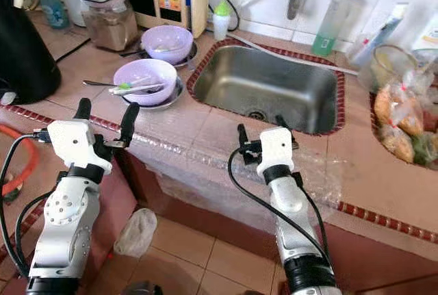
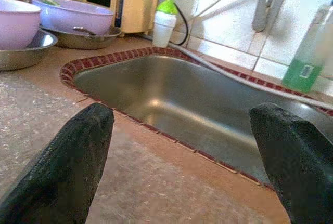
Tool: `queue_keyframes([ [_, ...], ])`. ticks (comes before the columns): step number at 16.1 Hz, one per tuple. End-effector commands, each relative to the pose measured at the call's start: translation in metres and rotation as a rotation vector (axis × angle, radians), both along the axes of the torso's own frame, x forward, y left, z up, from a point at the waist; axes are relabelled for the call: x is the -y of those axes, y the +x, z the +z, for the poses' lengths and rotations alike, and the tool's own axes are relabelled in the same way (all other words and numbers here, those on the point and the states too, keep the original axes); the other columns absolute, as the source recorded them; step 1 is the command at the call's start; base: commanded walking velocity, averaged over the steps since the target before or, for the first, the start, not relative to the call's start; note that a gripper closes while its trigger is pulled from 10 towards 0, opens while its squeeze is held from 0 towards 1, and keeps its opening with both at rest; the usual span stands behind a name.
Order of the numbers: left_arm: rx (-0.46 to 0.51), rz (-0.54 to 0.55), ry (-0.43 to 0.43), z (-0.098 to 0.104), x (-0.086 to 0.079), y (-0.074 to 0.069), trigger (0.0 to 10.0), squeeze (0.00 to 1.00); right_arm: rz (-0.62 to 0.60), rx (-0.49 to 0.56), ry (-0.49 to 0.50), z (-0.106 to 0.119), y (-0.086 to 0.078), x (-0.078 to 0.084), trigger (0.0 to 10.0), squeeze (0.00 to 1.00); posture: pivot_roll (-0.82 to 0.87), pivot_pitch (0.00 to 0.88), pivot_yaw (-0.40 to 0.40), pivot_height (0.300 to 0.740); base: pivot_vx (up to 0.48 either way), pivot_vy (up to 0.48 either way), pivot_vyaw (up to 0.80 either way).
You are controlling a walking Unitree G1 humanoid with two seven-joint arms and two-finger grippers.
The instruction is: Kitchen organization
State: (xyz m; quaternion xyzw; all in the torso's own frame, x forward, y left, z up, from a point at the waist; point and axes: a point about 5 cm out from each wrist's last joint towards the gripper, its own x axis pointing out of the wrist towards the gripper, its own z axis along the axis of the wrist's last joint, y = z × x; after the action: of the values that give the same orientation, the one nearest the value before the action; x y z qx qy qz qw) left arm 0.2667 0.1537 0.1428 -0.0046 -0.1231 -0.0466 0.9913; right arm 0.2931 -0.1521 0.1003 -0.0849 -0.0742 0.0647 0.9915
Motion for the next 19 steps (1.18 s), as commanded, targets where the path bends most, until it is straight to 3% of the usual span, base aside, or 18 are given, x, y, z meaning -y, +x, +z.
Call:
queue_keyframes([
  [1, 0.03, -0.025, -0.002, 0.009, 0.003, 0.001, 10.0, 0.0, -0.023, 0.018, 0.006, 0.004, 0.0, 0.005, 10.0, 0.0, 0.03, 0.0, -0.02, 0.74, 0.0, 0.0, 0.0],
  [6, 0.078, -0.061, -0.005, 0.022, 0.01, 0.006, 10.0, 0.0, -0.032, 0.047, 0.0, 0.01, 0.001, 0.008, 10.0, 0.0, 0.02, 0.0, -0.016, 0.74, 0.0, 0.0, 0.0],
  [12, 0.027, -0.062, -0.002, 0.008, 0.008, 0.0, 10.0, 0.0, -0.013, 0.053, 0.013, 0.014, -0.008, 0.006, 10.0, 0.0, 0.03, 0.0, -0.018, 0.74, 0.0, 0.0, 0.0],
  [19, 0.026, -0.092, 0.006, 0.009, 0.011, -0.002, 10.0, 0.0, -0.021, 0.03, 0.021, 0.01, -0.014, 0.006, 10.0, 0.0, 0.02, 0.0, -0.009, 0.74, 0.265, 0.0, -0.32],
])
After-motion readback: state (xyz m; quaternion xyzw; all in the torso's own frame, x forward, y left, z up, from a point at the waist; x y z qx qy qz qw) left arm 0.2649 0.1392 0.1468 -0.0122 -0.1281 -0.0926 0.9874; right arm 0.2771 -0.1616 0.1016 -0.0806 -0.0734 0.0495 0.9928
